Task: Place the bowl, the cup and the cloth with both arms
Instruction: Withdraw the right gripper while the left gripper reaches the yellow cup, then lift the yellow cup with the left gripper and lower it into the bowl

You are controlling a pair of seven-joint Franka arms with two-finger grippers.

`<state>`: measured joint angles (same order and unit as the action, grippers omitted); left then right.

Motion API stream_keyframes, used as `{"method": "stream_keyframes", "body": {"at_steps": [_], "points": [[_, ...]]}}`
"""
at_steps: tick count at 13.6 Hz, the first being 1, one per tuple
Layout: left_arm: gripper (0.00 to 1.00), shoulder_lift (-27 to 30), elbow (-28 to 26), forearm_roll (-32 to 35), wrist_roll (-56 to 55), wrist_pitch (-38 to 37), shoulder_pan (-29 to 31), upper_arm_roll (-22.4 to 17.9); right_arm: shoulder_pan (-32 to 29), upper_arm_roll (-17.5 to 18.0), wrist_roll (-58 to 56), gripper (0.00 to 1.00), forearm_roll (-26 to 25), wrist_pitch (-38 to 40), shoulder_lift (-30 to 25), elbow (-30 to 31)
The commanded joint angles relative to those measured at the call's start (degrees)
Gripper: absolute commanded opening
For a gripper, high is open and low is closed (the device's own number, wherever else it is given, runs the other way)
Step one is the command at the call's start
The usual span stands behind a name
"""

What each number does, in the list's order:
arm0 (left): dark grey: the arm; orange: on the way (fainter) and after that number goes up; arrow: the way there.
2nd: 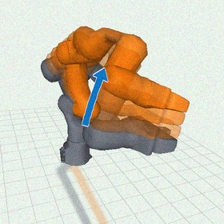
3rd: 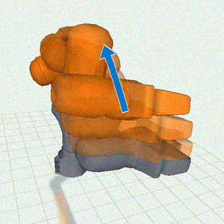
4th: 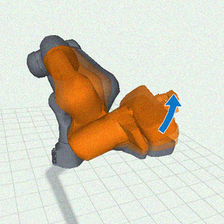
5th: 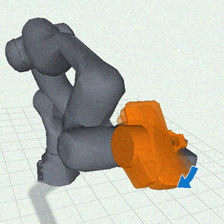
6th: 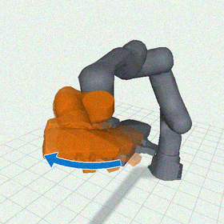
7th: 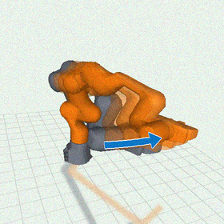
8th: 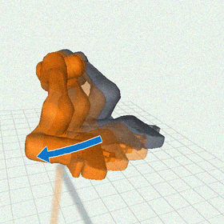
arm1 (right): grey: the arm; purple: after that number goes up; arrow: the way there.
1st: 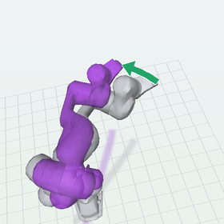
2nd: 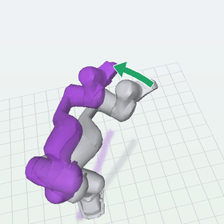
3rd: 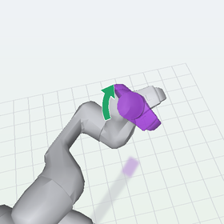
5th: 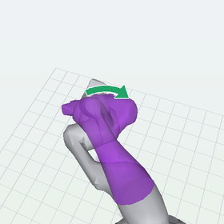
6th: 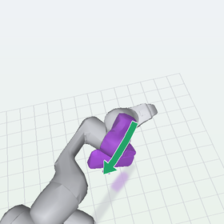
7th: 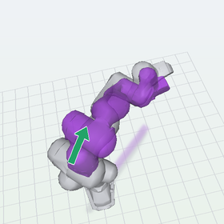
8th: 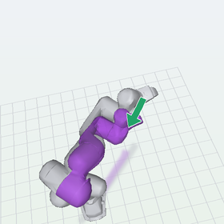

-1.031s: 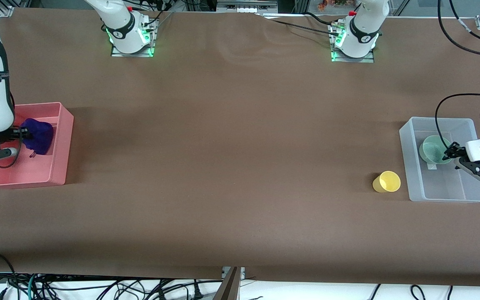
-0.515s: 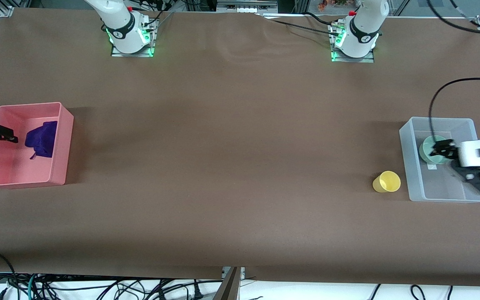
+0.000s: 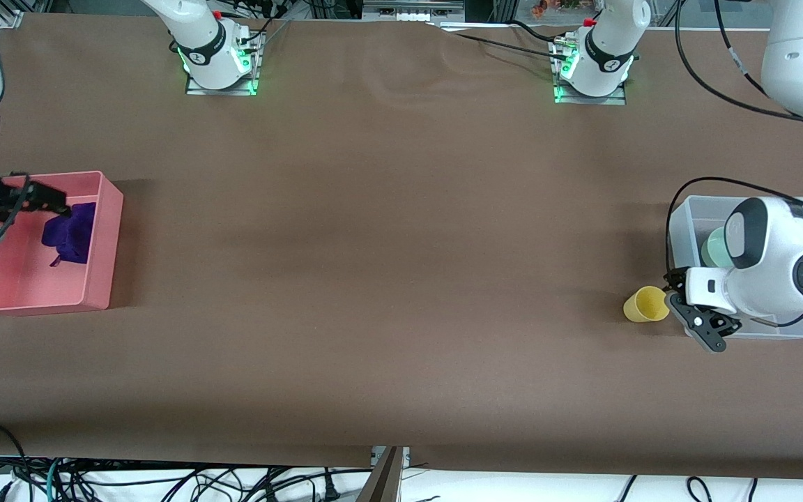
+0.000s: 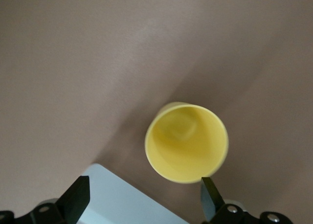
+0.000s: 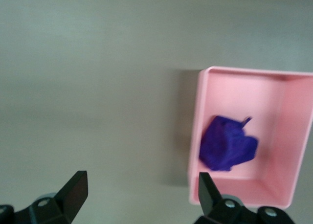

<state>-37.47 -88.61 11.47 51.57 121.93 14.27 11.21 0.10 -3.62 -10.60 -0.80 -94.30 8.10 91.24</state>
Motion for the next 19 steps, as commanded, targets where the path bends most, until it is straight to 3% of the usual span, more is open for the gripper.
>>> {"method": "stream_keyframes", "body": {"at_steps": [1,2,3,5,6,10,16,19], "points": [[0.99,-2.51,0.98,1.37,1.51,3.91,0.41,0.13,-0.98,1.95,5.31,1.0,1.76,3.76,-2.91,0.69],[0.95,-3.13,0.98,1.28,1.51,4.71,0.41,0.13,-0.98,2.13,5.15,1.0,2.46,4.03,-3.52,0.69],[0.82,-4.18,0.98,0.84,1.51,5.32,0.41,0.22,-0.98,2.13,5.06,1.0,2.47,4.12,-4.14,0.69],[0.2,-5.23,0.9,0.4,1.43,5.42,0.06,0.22,-0.98,1.96,4.89,1.0,2.38,3.25,-5.81,0.69],[0.0,-5.33,0.9,0.4,1.43,5.42,-0.03,0.22,-0.98,1.61,4.89,1.0,2.56,3.24,-6.25,0.69],[0.0,-3.5,1.51,0.22,1.25,3.15,0.41,1.44,-1.07,1.87,5.15,1.0,-1.83,4.91,-8.45,0.69],[0.0,5.64,7.92,-3.21,3.17,-23.02,4.53,2.95,-0.98,1.69,5.33,1.0,-1.57,6.76,-7.93,0.17],[0.0,7.94,7.49,-1.46,13.26,-26.92,9.61,2.07,-1.07,1.6,4.89,1.0,-1.57,6.85,-6.25,-2.38]]}}
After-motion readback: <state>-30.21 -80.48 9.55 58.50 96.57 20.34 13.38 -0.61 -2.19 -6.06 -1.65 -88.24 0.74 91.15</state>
